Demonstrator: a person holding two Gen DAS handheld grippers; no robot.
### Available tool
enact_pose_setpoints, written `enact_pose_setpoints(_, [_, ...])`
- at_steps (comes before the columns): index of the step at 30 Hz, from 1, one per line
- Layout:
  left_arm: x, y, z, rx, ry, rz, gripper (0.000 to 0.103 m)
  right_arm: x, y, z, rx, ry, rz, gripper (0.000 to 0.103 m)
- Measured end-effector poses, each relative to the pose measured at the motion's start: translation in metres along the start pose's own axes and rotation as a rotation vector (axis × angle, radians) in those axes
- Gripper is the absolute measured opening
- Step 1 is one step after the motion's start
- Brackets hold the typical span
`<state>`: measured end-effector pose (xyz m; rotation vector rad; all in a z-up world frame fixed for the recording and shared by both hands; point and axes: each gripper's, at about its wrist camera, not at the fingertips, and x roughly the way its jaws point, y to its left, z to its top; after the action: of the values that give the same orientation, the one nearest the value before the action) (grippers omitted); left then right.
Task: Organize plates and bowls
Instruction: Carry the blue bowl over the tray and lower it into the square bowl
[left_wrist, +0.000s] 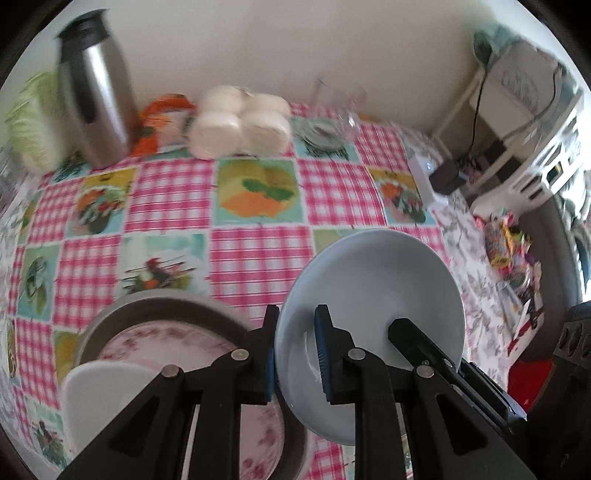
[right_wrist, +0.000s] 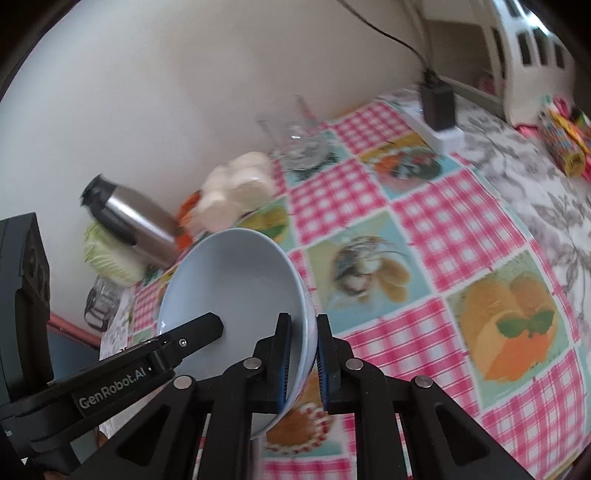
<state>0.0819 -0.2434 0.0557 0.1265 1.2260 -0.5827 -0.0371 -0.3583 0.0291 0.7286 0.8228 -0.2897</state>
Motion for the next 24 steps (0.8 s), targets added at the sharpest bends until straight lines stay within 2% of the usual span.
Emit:
enact_pose_setpoints(5, [-0.033, 0.036, -0.014, -0.099, -0.057, -0.063, 0.020, -0.014, 0.040, -0.012, -0.072, -0.010, 0.015, 0.014])
enact_pose_setpoints(15, [-0.096, 0.085, -0.045, -0.174, -0.186, -0.089, 0.020, -0.039, 0.102, -0.036, -0.180, -0.028, 0.074, 0.014])
enact_pose_setpoints(24, [-0.106, 0.131, -0.076, -0.268, -0.234, -0.130, 0.020, -0.037, 0.146, -0.063, -0.267, 0.001, 0.077, 0.015])
